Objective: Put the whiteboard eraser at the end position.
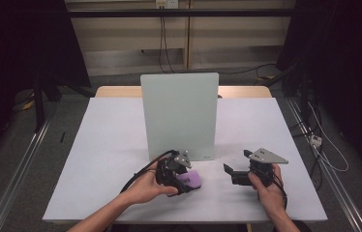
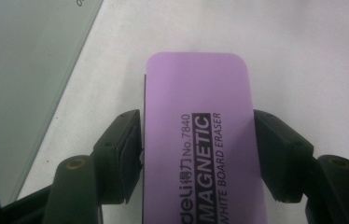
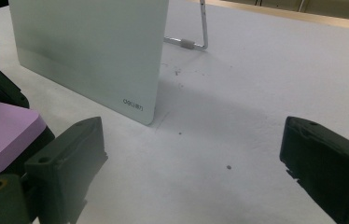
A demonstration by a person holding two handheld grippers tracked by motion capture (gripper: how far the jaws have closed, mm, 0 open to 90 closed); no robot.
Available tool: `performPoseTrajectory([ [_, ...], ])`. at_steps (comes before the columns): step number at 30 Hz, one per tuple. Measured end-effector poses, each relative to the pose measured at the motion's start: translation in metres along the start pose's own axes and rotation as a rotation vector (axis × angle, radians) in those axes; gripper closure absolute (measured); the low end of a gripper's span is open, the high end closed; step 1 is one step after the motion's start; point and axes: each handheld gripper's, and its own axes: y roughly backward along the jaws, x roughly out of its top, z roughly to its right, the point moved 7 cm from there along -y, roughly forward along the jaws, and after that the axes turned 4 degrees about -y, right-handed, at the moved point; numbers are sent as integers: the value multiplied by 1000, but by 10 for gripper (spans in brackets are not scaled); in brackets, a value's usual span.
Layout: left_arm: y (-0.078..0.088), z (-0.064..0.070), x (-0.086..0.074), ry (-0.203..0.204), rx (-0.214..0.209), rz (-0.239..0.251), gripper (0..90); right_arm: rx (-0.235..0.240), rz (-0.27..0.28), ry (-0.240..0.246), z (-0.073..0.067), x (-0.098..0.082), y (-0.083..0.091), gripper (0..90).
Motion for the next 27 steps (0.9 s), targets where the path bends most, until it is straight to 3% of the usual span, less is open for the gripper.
performPoseTrajectory([
  [3, 1, -1, 1, -1, 15, 17, 309, 3, -1, 0, 0, 0, 0, 68],
  [9, 5, -4, 3, 38, 43, 47, 150, 1, -1, 0, 0, 0, 0, 68],
  [10, 9, -7, 3, 40, 85, 39, 127, 1, -1, 0, 0, 0, 0, 68],
  [11, 9, -7, 3, 40, 85, 39, 115, 1, -1, 0, 0, 0, 0, 68],
  [12, 11, -7, 4, 43, 69, 70, 106, 1, -1, 0, 0, 0, -1, 68],
  [15, 15, -8, 5, 51, 69, 97, 75, 4, -1, 1, -1, 0, -1, 68],
  [19, 24, -12, 7, 66, 97, 144, 70, 3, 0, 1, -1, 1, -1, 68],
  [21, 26, -12, 7, 75, 97, 150, 69, 4, 0, 1, -1, 1, -1, 67],
  [22, 29, -14, 7, 77, 132, 153, 69, 4, -1, 0, -1, 1, -1, 68],
  [23, 29, -14, 7, 77, 132, 153, 67, 4, 0, 2, -1, 1, -1, 68],
  [24, 31, -15, 8, 84, 111, 182, 66, 3, -1, 0, -1, 0, -1, 68],
  [27, 33, -17, 8, 88, 120, 190, 65, 3, 0, 0, -1, 0, -1, 68],
])
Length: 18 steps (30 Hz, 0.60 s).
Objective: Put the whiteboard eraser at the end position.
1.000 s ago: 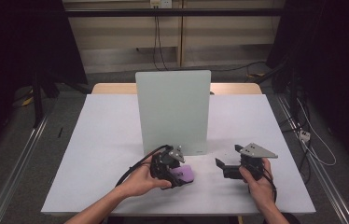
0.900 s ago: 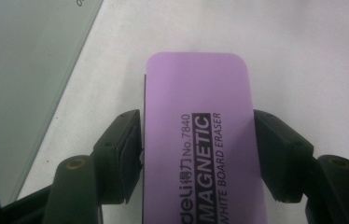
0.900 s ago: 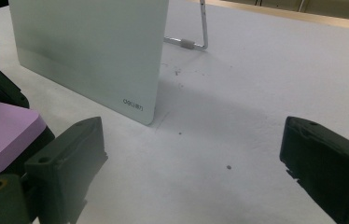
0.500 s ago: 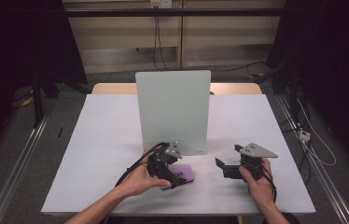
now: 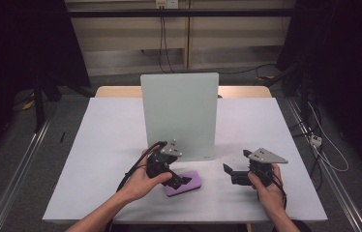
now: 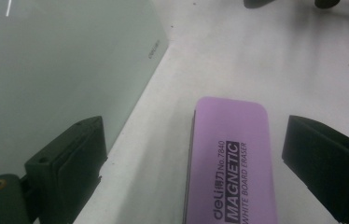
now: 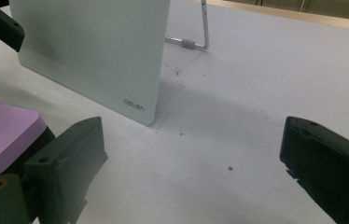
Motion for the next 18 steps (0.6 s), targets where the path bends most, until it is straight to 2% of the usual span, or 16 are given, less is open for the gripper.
performPoseTrajectory([
  [1, 2, -2, 0, 7, 18, 5, 65, 0, 0, 0, 0, 0, 0, 68],
  [10, 15, -11, 4, 49, 47, 81, 64, -1, -2, -4, 0, 0, -1, 68],
  [11, 18, -13, 4, 49, 66, 90, 63, -1, 0, -5, 0, 0, -1, 68],
  [14, 22, -15, 4, 49, 84, 101, 61, -1, -1, 2, 0, 0, -1, 68],
  [15, 26, -18, 3, 57, 113, 110, 61, -1, -2, 2, 0, 0, -1, 68],
  [16, 26, -18, 3, 57, 113, 110, 61, -1, -2, 2, 0, 0, -1, 68],
  [17, 32, -23, 1, 71, 141, 114, 61, 0, -3, 2, -1, 0, -1, 68],
  [18, 32, -23, 1, 71, 141, 114, 61, 0, -3, 2, -1, 0, -1, 68],
])
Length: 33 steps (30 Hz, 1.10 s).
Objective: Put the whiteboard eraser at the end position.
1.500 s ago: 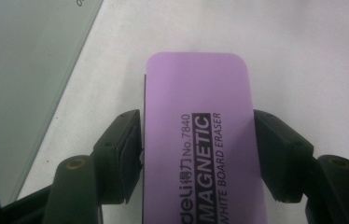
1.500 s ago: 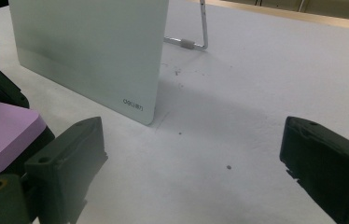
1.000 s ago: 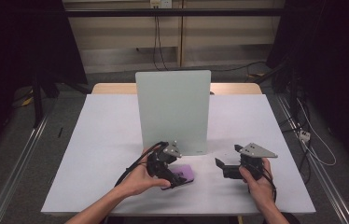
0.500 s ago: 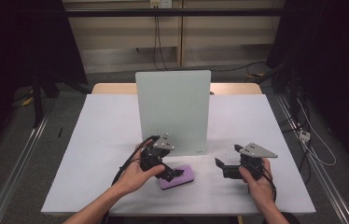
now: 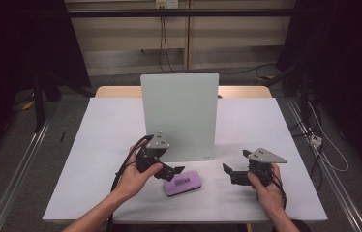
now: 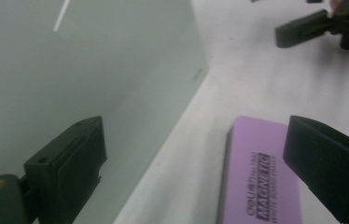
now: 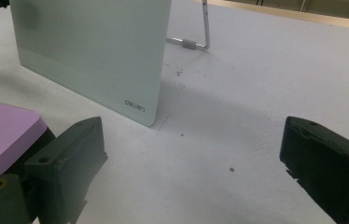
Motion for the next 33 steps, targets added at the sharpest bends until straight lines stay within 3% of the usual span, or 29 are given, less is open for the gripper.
performPoseTrajectory([
  [3, 8, -9, -2, 12, 41, 14, 61, -1, 0, -2, 0, 0, 0, 68],
  [8, 15, -12, -7, 19, 70, 20, 59, -2, 0, -1, 0, 0, 0, 68],
  [14, 27, -16, -16, 31, 71, 47, 59, -1, -2, 0, 0, 0, 0, 68],
  [15, 31, -19, -19, 58, 62, 65, 59, -2, -2, -1, 0, 0, 0, 68],
  [16, 31, -19, -19, 58, 62, 65, 59, -3, -3, -1, 0, 0, 0, 68],
  [17, 37, -25, -22, 61, 96, 71, 59, -3, -2, -1, 0, 0, 0, 68],
  [20, 41, -30, -26, 70, 114, 77, 58, -1, -3, -4, -1, 0, -1, 68],
  [21, 46, -34, -29, 80, 144, 82, 60, -2, -4, -1, -1, 0, -1, 68],
  [26, 53, -42, -38, 110, 177, 90, 59, -1, -4, -1, -1, 0, -1, 68],
  [29, 62, -48, -46, 136, 218, 97, 53, -3, -2, 0, -1, 0, 0, 68],
  [31, 65, -49, -50, 157, 213, 104, 51, -2, -1, 0, -1, 0, 0, 68],
  [33, 70, -51, -54, 152, 232, 98, 51, -3, -3, -3, -1, 0, 0, 68],
])
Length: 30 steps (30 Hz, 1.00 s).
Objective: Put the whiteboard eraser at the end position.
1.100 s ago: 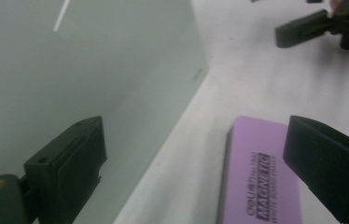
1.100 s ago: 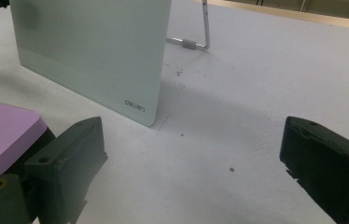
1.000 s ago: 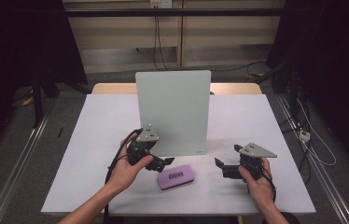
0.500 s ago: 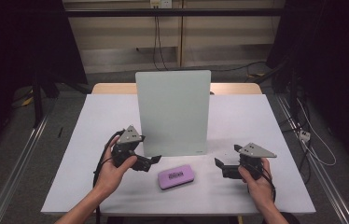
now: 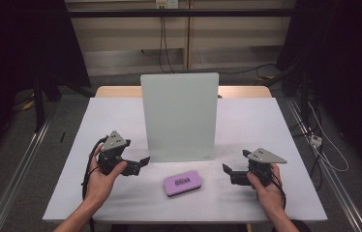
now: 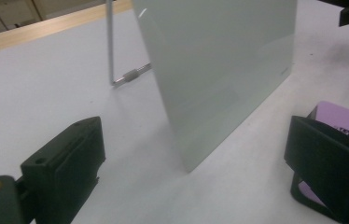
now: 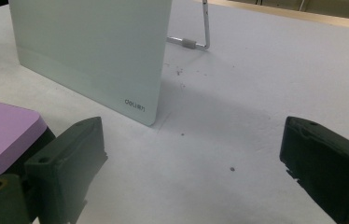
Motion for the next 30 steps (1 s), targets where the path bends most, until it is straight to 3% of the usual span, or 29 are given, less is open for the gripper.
performPoseTrajectory([
  [11, 16, -7, -18, 8, 32, -15, 52, 0, -2, 0, 0, 0, 0, 68],
  [17, 24, -9, -31, 36, 44, -17, 54, 0, -3, 1, 0, 0, 0, 68],
  [23, 34, -13, -41, 53, 70, 2, 53, -2, -3, 1, 0, 0, -1, 68],
  [26, 36, -16, -50, 90, 83, 25, 52, -3, -4, 3, 0, -1, -1, 67],
  [30, 39, -17, -54, 73, 106, 70, 52, 0, -6, 5, -1, -1, -1, 68],
])
